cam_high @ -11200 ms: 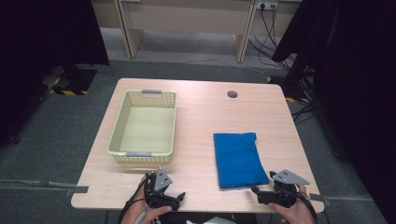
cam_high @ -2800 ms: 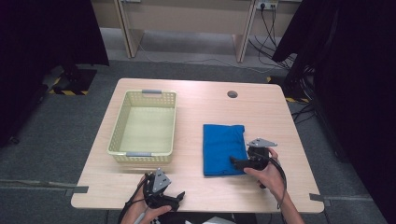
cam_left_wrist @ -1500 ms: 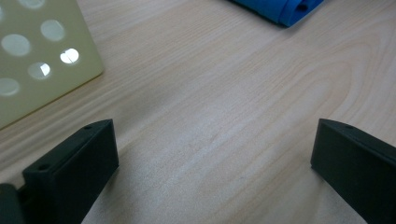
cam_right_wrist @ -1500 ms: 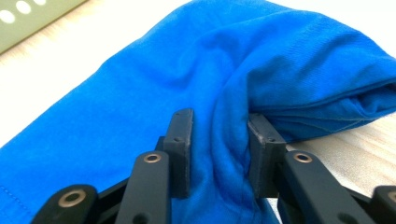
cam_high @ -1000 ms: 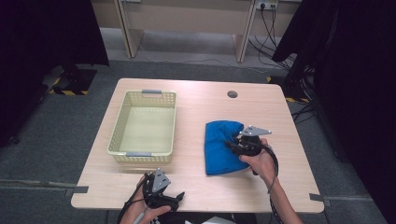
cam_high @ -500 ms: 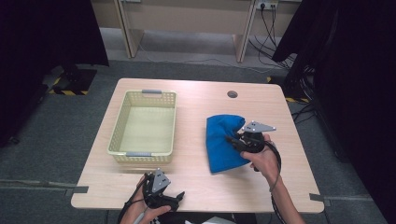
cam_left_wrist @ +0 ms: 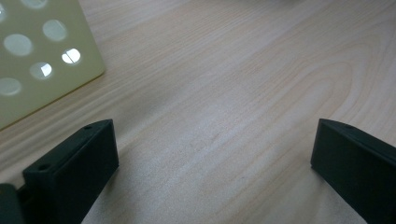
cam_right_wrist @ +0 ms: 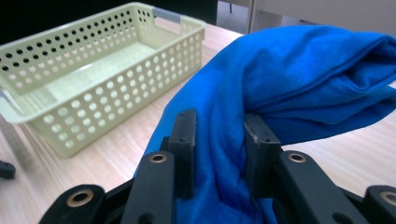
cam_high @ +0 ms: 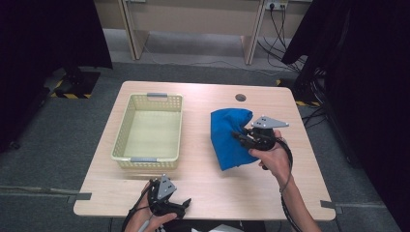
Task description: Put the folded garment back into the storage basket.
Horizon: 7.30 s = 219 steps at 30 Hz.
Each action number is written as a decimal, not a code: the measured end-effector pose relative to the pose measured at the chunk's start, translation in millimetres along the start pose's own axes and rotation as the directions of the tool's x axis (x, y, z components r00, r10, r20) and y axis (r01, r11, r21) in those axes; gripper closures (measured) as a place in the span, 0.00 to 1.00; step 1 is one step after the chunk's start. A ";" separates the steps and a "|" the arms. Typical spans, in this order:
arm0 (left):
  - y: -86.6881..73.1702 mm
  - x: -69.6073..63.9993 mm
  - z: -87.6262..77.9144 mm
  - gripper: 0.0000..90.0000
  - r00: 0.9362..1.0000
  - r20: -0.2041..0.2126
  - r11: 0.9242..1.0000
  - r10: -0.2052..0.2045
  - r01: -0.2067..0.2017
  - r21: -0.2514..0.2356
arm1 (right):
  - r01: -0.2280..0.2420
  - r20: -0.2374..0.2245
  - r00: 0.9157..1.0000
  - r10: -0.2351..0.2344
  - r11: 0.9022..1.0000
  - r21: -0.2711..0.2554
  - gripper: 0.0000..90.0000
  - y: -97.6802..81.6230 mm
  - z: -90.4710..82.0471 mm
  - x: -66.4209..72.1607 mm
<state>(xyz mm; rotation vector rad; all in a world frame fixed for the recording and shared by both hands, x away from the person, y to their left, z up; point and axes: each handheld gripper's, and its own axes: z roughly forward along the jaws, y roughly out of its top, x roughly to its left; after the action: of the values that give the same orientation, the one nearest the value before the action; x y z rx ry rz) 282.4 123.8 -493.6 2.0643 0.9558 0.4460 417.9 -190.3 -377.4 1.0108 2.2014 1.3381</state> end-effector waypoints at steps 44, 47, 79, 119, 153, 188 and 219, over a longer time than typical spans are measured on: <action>0.9 0.7 0.5 0.00 1.000 0.000 1.000 0.001 -0.001 0.005 | 0.092 -0.112 0.989 -0.095 0.995 -0.029 0.76 96.7 47.7 72.0; 0.8 0.8 0.5 0.00 1.000 0.000 1.000 0.001 -0.001 0.004 | 0.094 -0.117 0.988 -0.097 0.995 -0.029 0.76 103.7 52.4 78.3; 0.8 0.8 0.6 0.00 1.000 0.000 1.000 0.001 -0.001 0.003 | 0.075 -0.106 0.992 -0.071 0.997 0.028 0.76 124.8 119.7 117.5; 0.8 0.8 0.6 0.00 1.000 -0.001 1.000 0.002 -0.002 0.003 | 0.059 -0.083 0.995 -0.052 0.995 0.083 0.76 123.4 168.5 142.8; 0.6 0.9 0.7 0.00 1.000 0.001 1.000 0.003 -0.003 0.000 | 0.023 -0.062 0.998 -0.015 0.992 0.127 0.76 109.8 195.1 145.9; 0.8 0.8 0.9 0.00 1.000 0.002 1.000 0.004 -0.004 0.001 | -0.056 -0.040 0.997 0.065 0.981 0.187 0.41 95.7 197.1 128.5; 0.8 0.6 1.4 0.00 1.000 0.002 1.000 0.002 -0.002 -0.002 | -0.052 -0.055 0.997 0.059 0.990 0.131 0.17 78.0 139.5 88.1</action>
<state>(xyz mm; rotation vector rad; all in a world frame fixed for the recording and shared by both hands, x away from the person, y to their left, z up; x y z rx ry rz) 283.9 123.2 -493.7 2.0637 0.9512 0.4456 476.7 -17.6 -371.5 1.0998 2.3459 1.2783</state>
